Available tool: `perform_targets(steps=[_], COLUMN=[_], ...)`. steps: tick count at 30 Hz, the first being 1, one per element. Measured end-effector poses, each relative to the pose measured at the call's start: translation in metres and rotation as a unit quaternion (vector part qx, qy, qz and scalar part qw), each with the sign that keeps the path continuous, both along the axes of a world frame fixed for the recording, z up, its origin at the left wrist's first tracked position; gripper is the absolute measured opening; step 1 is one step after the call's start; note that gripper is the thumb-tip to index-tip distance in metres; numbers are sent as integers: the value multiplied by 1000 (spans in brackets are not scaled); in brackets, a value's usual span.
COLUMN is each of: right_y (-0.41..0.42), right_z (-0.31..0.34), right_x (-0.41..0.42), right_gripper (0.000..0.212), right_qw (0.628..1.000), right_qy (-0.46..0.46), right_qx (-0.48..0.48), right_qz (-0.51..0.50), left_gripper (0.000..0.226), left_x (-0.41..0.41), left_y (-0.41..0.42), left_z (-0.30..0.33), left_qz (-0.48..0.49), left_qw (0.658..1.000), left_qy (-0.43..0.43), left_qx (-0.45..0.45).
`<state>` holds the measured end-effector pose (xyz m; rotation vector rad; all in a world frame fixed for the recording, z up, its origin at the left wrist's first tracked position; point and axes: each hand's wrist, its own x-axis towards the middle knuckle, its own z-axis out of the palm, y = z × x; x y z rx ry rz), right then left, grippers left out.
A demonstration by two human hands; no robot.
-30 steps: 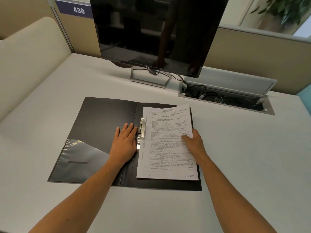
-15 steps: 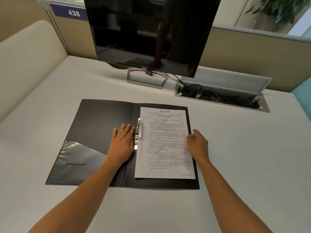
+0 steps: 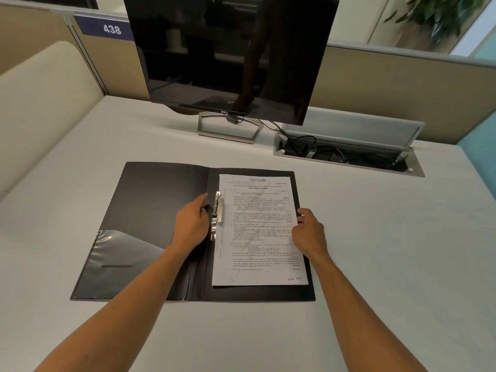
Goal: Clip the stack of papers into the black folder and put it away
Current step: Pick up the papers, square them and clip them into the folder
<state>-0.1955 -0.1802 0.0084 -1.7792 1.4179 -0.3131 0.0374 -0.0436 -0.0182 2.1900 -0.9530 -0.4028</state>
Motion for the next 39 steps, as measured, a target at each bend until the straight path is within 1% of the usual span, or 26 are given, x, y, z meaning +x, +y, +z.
perform_targets(steps=[2,4,9,12,17,21,26,29,31,36,39], right_y=[0,2,5,5,5,4,4,8,13,23,23], right_z=[1,3,4,4,4,5,8,9,9,10,11], right_x=[-1,-2,-4,-5,-5,-5,-8,-10,-12,-16,-17], right_gripper=[45,44,37,36,35,35,39,39,37,30,29], right_qw=[1000,1000,999,999,999,999,998,997,998,999,1000], right_qy=[0,-4,-7,-8,-8,-18,-47,-56,-55,-37,-26], right_qx=[-4,-7,-15,-15,-11,2,41,34,17,11,15], right_qz=[7,21,47,49,47,34,-5,-27,-40,-29,-7], left_gripper=[42,43,45,39,28,26,27,27,26,22,23], left_x=[-5,-10,-10,-10,-16,-22,-30,-29,-28,-33,-39], left_y=[-8,-17,-29,-30,-20,-8,3,9,14,26,30], left_z=[10,18,24,26,29,27,26,23,21,16,16], left_qz=[25,37,81,94,52,22,4,-13,-17,2,24], left_qw=[997,992,982,977,987,992,998,1000,999,998,997], left_qy=[76,124,170,187,144,110,56,-1,-22,-32,-16], left_qx=[-5,-3,-17,-33,-42,-53,-41,-27,-26,-54,-65])
